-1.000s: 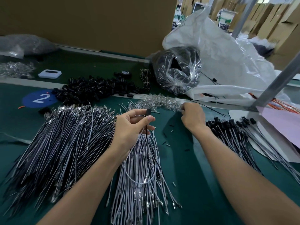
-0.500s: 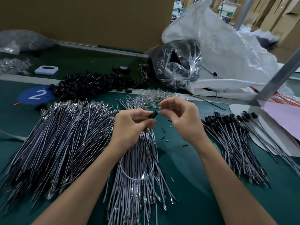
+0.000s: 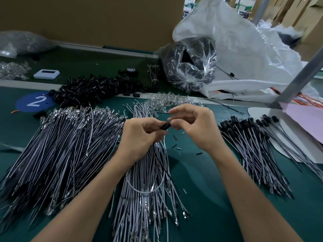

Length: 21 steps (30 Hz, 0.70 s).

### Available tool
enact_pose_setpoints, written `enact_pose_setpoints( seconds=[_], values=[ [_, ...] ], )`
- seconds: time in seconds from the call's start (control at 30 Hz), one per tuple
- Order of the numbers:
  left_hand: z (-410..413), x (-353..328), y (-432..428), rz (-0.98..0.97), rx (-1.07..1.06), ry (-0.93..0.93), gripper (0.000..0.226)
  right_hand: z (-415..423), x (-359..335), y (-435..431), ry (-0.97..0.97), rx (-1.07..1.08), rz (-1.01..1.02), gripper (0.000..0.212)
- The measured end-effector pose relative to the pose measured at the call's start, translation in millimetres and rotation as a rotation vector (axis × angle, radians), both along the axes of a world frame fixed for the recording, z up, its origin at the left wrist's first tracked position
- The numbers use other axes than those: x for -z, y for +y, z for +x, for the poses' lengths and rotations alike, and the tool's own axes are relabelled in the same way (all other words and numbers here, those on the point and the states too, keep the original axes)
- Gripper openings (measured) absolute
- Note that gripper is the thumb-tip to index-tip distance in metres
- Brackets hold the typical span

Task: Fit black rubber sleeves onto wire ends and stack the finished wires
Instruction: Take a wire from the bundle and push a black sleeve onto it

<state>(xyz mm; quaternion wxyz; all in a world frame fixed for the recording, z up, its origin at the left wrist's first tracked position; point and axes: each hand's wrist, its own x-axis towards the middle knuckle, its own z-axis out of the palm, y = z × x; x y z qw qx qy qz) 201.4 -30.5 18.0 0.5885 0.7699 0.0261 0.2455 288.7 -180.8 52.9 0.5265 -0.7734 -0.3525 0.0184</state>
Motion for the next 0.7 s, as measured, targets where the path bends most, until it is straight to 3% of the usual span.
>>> enact_pose_setpoints(
  seconds=[0.1,0.4,0.7],
  values=[
    [-0.1,0.0,0.2,-0.015,0.031,0.005,0.03,3.0,-0.3,-4.6,0.047,0.007,-0.013,0.015],
    [1.3,2.1,0.8,-0.011,0.044,0.008,0.037,-1.7,-0.7,-5.7,-0.163,0.025,-0.099,0.014],
    [0.4,3.8,0.0,0.047,-0.001,-0.015,0.035,-1.4,3.2,-1.7,-0.136,0.021,-0.088,0.012]
  ],
)
